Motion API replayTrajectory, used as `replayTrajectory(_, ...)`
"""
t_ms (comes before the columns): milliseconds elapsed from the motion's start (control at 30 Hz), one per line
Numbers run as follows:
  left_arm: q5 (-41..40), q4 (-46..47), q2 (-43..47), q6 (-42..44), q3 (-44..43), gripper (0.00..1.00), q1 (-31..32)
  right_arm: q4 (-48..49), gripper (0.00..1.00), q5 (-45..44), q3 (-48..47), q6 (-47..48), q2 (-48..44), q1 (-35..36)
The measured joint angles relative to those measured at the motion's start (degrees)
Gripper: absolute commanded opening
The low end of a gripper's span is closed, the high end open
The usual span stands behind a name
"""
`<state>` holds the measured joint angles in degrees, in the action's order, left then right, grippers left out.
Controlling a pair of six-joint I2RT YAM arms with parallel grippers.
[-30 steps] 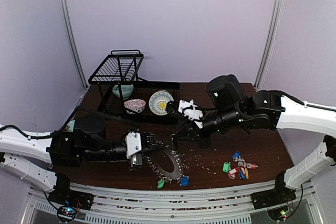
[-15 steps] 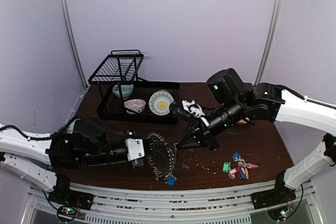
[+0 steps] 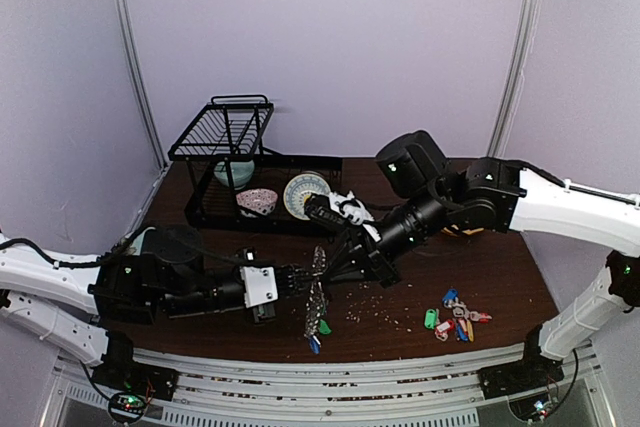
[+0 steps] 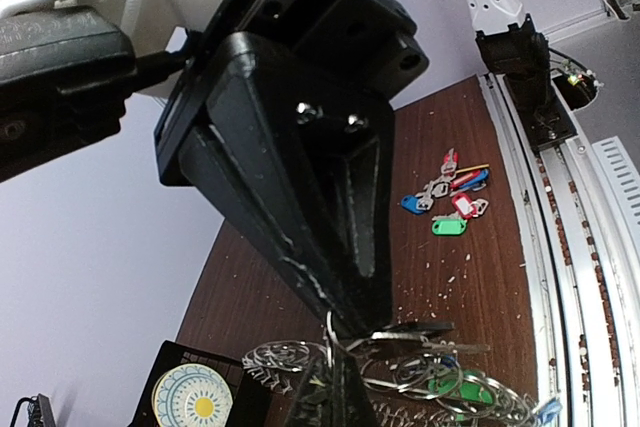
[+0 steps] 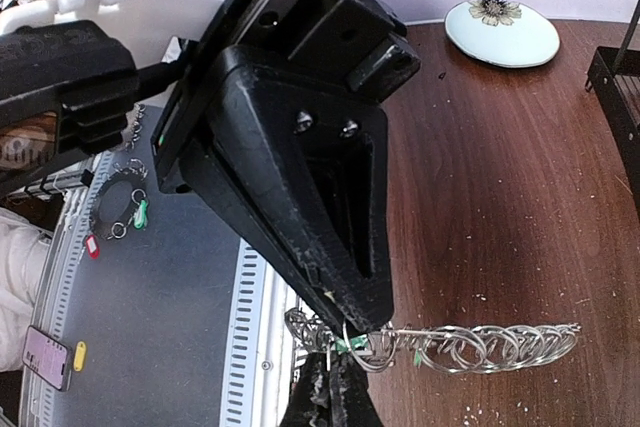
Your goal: Put the keys on the keyring
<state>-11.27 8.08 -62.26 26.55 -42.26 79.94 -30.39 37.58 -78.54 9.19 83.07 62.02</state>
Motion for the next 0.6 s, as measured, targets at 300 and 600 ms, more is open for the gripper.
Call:
replayTrajectory(300,-0.7,0.0,0.0,1.1,0.0,0.00,0.0,0.0,0.00,-2.5,0.0,-1.9,0.1,0.0)
replayTrajectory(600,-1.2,0.0,0.0,2.3,0.0,0.00,0.1,0.0,0.00,-2.7,0.0,-3.9,0.1,-0.8)
